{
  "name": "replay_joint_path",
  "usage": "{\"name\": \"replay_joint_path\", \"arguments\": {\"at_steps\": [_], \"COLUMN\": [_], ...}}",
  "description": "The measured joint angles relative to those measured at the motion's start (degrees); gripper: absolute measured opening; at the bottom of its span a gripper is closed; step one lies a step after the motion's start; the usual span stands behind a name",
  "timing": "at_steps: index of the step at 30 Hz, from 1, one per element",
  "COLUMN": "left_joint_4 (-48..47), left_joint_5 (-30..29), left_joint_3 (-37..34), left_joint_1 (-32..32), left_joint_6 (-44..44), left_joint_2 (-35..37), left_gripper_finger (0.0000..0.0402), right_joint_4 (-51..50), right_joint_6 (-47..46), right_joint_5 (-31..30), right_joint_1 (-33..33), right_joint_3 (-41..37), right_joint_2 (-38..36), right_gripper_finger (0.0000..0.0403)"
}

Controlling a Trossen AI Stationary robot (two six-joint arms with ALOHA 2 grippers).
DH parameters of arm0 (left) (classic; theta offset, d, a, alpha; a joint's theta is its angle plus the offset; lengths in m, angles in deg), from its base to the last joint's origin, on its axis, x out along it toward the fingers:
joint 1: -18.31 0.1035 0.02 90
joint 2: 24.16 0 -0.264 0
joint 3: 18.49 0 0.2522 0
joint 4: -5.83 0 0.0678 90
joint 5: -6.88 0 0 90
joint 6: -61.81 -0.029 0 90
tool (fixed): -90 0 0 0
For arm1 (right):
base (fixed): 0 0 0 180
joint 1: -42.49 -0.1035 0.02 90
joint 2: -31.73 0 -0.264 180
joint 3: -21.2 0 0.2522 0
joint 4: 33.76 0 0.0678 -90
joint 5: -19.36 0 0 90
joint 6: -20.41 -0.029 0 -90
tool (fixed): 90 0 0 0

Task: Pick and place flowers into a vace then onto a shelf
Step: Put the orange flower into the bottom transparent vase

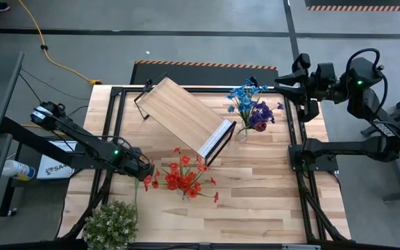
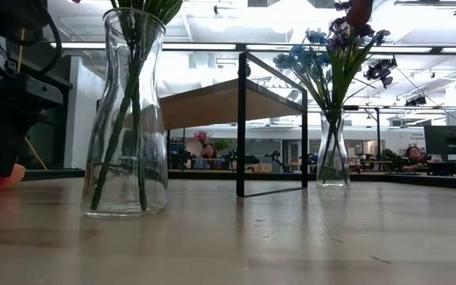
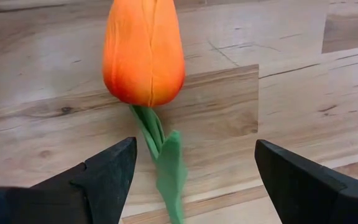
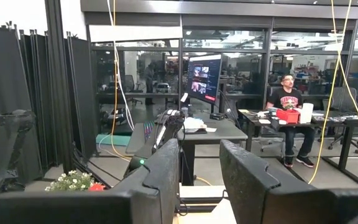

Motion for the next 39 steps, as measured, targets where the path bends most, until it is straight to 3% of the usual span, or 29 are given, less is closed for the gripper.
{"name": "replay_joint_path", "arguments": {"at_steps": [6,15,23,28,39], "left_joint_4": [-0.32,-0.24,-1.68,-1.14,-0.8], "left_joint_5": [0.42,7.57,7.94,9.22,11.34], "left_joint_3": [0.0,0.42,2.82,2.86,2.91], "left_joint_1": [0.0,0.09,0.09,0.04,-0.02], "left_joint_6": [0.0,-0.05,0.61,2.31,6.42], "left_joint_2": [-0.6,-7.92,-9.29,-9.29,-9.29], "left_gripper_finger": [0.036,0.036,0.035,0.0302,0.0144], "right_joint_4": [0.0,0.0,0.0,-0.01,0.0], "right_joint_6": [0.1,0.17,0.17,0.04,0.11], "right_joint_5": [-0.02,-0.02,-0.01,-0.02,-0.02], "right_joint_1": [0.0,0.0,0.01,0.02,0.02], "right_joint_3": [-0.01,0.0,0.0,0.0,-0.01], "right_joint_2": [0.0,0.02,0.02,0.02,0.02], "right_gripper_finger": [0.011,0.011,0.011,0.011,0.011]}}
